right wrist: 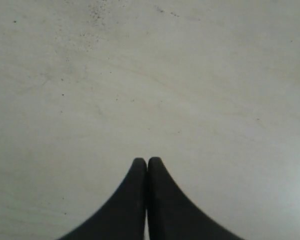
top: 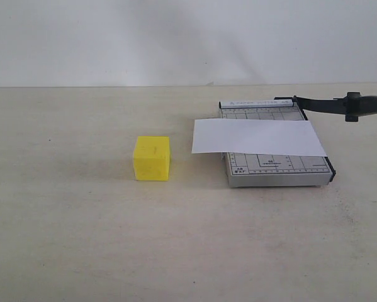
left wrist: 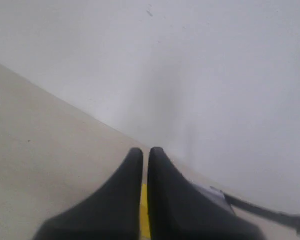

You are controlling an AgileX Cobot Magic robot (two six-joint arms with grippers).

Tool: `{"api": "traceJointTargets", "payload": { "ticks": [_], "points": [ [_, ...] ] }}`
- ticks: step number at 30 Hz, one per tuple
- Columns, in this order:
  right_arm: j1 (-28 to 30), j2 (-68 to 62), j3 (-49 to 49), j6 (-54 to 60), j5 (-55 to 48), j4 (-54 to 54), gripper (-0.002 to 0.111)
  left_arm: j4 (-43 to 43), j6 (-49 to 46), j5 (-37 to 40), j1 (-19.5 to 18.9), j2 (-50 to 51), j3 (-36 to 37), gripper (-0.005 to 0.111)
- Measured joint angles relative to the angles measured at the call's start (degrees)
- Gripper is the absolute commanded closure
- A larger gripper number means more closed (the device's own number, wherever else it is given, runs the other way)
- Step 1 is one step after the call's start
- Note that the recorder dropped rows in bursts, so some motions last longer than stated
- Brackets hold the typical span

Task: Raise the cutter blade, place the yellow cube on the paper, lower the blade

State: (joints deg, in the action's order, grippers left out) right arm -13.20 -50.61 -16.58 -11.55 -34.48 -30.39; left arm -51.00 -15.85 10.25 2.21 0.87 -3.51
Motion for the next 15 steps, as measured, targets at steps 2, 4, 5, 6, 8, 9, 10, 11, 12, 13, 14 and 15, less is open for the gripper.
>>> {"api": "traceJointTargets", "payload": {
  "ticks": [2, 4, 5, 6, 8, 9, 10, 11, 12, 13, 14, 15],
  "points": [
    [0.0, -3.68, 0.0, -3.86, 4.56, -0.11, 0.108, -0.13, -6.82, 6.33, 0.0, 3.83, -5.32, 0.102],
    [0.0, -6.51, 0.0, -10.92, 10.14, -0.11, 0.108, -0.37, -13.03, 13.5, 0.0, 9.68, -11.54, 0.102],
    [0.0, -7.93, 0.0, -15.59, 13.32, -0.11, 0.108, -0.37, -15.62, 17.12, 0.0, 13.63, -15.12, 0.102],
    [0.0, -9.23, 0.0, -20.21, 15.71, -0.11, 0.108, -0.48, -17.44, 20.28, 0.0, 17.93, -18.68, 0.102],
    [0.0, -11.35, 0.0, -28.02, 21.12, -0.11, 0.108, -0.48, -19.37, 24.72, 0.04, 26.14, -24.98, 0.102],
    [0.0, -11.97, 0.0, -30.3, 23.49, -0.11, 0.108, -0.48, -19.96, 26.37, 0.04, 30.7, -28.37, 0.102],
    [0.0, -12.55, 0.0, -32.49, 25.55, 0.01, 0.108, -0.48, -20.33, 27.82, 0.04, 35.17, -31.71, 0.102],
    [0.0, -12.83, 0.0, -34.01, 27.08, 0.15, 0.108, -0.48, -20.44, 28.93, 0.04, 39.43, -34.96, 0.102],
    [0.0, -13.08, 0.0, -34.81, 27.88, 0.15, 0.108, -0.48, -20.71, 30.31, 0.31, 43.48, -38.09, 0.102],
    [0.0, -13.21, 0.0, -35.5, 28.28, 0.29, 0.108, -0.48, -20.74, 31.37, 0.75, 47.31, -41.05, 0.102],
    [0.0, -13.21, 0.0, -35.96, 28.28, 0.29, 0.108, -0.48, -20.83, 32.02, 1.45, 50.23, -43.19, 0.102],
    [0.0, -13.24, 0.0, -36.25, 27.76, 0.29, 0.108, -0.48, -20.83, 32.53, 2.71, 53.83, -45.57, 0.102]
  ]
}}
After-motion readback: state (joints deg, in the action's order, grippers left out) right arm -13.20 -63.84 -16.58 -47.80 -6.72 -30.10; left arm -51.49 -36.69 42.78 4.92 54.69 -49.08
